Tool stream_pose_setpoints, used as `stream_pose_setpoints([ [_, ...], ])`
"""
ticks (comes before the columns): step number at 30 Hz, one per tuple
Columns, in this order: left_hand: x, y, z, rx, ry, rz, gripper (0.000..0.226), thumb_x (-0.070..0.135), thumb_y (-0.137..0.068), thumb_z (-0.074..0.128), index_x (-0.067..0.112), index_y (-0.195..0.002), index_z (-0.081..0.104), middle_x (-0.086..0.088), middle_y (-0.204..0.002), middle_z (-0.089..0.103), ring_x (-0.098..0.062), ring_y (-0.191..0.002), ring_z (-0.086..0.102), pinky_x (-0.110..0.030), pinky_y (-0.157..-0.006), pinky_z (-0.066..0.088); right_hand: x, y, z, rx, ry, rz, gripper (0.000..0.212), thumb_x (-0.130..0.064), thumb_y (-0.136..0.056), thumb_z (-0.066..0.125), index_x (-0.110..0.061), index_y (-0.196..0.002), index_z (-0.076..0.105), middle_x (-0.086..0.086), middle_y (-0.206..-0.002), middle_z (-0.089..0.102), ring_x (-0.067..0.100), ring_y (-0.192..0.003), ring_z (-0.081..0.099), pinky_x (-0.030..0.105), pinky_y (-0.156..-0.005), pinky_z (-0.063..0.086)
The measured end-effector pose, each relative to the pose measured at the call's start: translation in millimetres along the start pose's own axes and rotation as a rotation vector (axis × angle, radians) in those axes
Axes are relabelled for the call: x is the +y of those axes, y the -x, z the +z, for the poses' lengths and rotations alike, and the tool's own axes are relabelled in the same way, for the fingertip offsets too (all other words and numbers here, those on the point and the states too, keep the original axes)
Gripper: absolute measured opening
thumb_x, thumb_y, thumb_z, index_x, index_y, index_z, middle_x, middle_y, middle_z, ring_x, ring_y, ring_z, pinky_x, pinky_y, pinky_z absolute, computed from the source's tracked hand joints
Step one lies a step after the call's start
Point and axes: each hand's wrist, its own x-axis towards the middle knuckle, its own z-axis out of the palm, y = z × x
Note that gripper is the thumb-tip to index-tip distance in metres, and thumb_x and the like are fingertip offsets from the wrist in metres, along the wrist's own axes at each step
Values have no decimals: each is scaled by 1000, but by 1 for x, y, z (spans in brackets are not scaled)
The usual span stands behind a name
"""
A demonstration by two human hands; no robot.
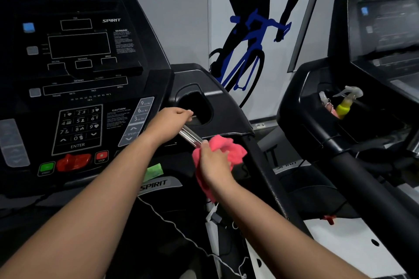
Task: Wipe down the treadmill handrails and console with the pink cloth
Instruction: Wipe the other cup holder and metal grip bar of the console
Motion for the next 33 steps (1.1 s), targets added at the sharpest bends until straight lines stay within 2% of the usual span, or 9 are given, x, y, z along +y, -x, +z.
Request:
stream_pose_setpoints([
  [3,3,0,0,12,3,0,26,41,-93,50,27,-97,72,9,-102,71,-9,-104,59,-31,-94,40,-11,-4,-7,-63,118,-116,56,-42,-102,20,-7,-140,42,22,-146,36,33,-139,26,40,-116,16],
  [7,2,3,0,0,4,-15,25,40,-93,48,30,-96,71,7,-102,71,-11,-104,59,-31,-93,39,3,-30,-24,-94,213,-101,67,-58,-91,20,-14,-114,65,17,-115,63,31,-110,56,40,-99,39],
  [10,2,4,-2,-8,8,-15,25,41,-92,48,31,-96,71,6,-100,71,-11,-104,59,-32,-95,40,19,-39,-39,-96,288,-216,56,-44,-98,32,-3,-82,67,18,-84,67,29,-83,61,38,-82,45],
  [13,2,3,-1,-11,8,-18,25,42,-91,48,32,-92,71,6,-99,72,-11,-103,60,-34,-98,41,19,-55,-47,-204,300,-225,47,-31,-98,38,0,-70,58,15,-65,57,22,-66,52,44,-80,45],
  [18,5,2,-1,-3,61,-6,24,34,-95,46,32,-88,69,16,-87,71,-3,-103,59,-24,-90,38,0,-74,-34,-391,420,-62,43,-43,-92,37,-15,-76,65,10,-87,62,27,-89,57,39,-92,44],
  [23,6,2,1,11,80,16,26,30,-95,48,30,-82,70,16,-80,71,-2,-97,60,-21,-84,40,-9,-72,-23,-443,198,51,41,-34,-96,33,-15,-66,53,7,-69,55,21,-67,53,35,-74,45],
  [27,7,1,2,30,50,12,28,32,-95,47,31,-80,71,17,-79,71,-2,-92,62,-18,-80,40,-12,-61,-25,-326,398,-108,42,-43,-93,28,-15,-85,59,16,-103,62,32,-101,57,41,-97,43],
  [29,7,2,1,36,34,8,28,33,-95,46,31,-81,71,17,-80,71,-2,-92,61,-19,-79,40,-12,-55,-26,-256,450,-189,38,-34,-98,25,-10,-96,54,19,-111,59,32,-100,54,40,-90,41],
  [33,7,2,3,55,19,-5,28,35,-95,45,34,-80,69,18,-80,70,-2,-91,60,-25,-81,42,-9,-33,-14,4,320,-153,44,-43,-93,30,-14,-85,62,14,-99,65,31,-93,56,37,-83,40],
])
